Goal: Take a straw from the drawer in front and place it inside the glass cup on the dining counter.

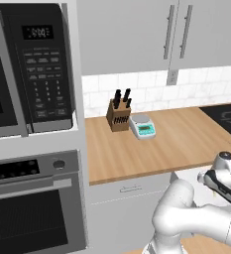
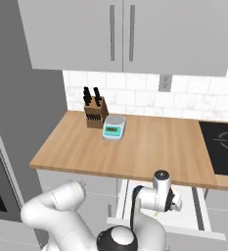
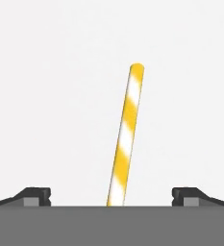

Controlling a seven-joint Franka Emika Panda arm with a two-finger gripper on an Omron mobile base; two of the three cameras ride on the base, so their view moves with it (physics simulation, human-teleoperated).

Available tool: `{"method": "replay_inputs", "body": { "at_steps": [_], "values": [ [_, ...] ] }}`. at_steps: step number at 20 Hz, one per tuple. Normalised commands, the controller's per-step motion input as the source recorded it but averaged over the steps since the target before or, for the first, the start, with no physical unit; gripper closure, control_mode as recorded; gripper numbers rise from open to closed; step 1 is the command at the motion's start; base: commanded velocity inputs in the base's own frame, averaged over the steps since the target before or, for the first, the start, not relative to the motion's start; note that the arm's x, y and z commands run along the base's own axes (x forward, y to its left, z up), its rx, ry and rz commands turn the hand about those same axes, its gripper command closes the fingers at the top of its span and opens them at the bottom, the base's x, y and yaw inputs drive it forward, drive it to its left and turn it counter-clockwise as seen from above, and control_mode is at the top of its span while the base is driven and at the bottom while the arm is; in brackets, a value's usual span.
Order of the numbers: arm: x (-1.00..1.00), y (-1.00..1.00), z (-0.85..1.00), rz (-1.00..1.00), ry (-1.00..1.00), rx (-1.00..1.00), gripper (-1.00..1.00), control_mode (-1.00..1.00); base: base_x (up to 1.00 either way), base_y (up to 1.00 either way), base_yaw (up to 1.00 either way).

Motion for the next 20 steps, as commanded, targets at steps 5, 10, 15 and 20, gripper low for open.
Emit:
{"method": "replay_inputs", "body": {
  "at_steps": [5, 10, 15, 20],
  "values": [
    [-0.1, -0.19, -0.5, 0.0, 0.0, 0.01, -1.0, -1.0, 0.0, 0.0, 0.0],
    [-0.39, -0.37, -0.53, -0.01, 0.0, 0.04, 1.0, -1.0, 0.0, 0.0, 0.0],
    [-0.44, -0.26, -0.66, -0.04, 0.07, 0.01, 1.0, -1.0, 0.0, 0.0, 0.0],
    [-0.2, -0.08, -0.76, -0.06, 0.14, 0.0, 1.0, -1.0, 0.0, 0.0, 0.0]
  ]
}}
